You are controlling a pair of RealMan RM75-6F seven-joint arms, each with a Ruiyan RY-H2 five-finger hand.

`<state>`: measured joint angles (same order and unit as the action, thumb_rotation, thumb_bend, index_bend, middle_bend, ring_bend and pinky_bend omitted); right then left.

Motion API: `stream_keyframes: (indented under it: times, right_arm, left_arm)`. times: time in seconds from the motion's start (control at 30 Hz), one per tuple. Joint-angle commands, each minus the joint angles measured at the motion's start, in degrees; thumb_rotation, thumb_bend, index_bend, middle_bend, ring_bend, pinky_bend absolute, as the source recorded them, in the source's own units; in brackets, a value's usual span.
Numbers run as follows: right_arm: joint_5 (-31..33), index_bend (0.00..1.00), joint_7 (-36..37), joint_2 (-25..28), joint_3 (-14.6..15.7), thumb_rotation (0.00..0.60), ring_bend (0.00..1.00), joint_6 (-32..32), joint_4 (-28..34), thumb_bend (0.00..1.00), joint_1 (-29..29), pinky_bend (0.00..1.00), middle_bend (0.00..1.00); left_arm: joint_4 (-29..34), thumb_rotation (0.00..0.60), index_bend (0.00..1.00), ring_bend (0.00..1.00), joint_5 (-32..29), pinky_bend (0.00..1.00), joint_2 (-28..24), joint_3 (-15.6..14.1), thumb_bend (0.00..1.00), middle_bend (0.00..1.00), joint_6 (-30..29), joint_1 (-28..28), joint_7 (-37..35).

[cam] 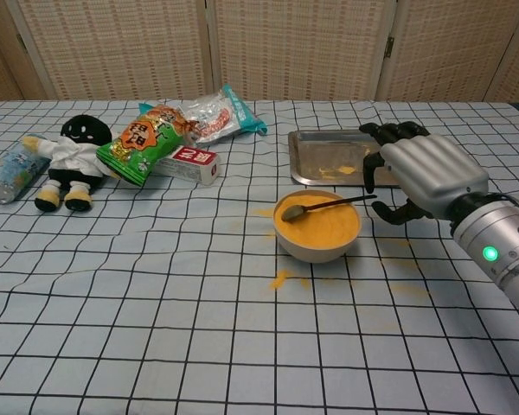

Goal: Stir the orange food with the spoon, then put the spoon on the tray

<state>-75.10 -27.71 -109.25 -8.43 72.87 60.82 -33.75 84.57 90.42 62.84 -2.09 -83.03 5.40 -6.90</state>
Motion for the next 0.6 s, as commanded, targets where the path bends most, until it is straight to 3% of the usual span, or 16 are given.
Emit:
stream_keyframes:
  times: [0.03,0.6]
  right_arm:
    - [-0.39,0.52,0.65,-0.59,-0.42,0.600,0.00,-0.17,-0.78,0.30,-0.17,0.00,0.00]
    - [-1.28,0.56,0.92,-1.74,-1.67,0.600,0.00,-0.75,-2.70,0.30,-0.08,0.00,0.01]
  left_arm:
    - [-0.01,0.600,0.00,0.00,-0.06,0.14,-0.01,0.04,0.42,0.00,0.03,0.02,-0.02]
    - [-0.38,0.600,0.00,0.00,-0.24,0.14,-0.07,0.06,0.42,0.00,0.57,0.28,-0.48]
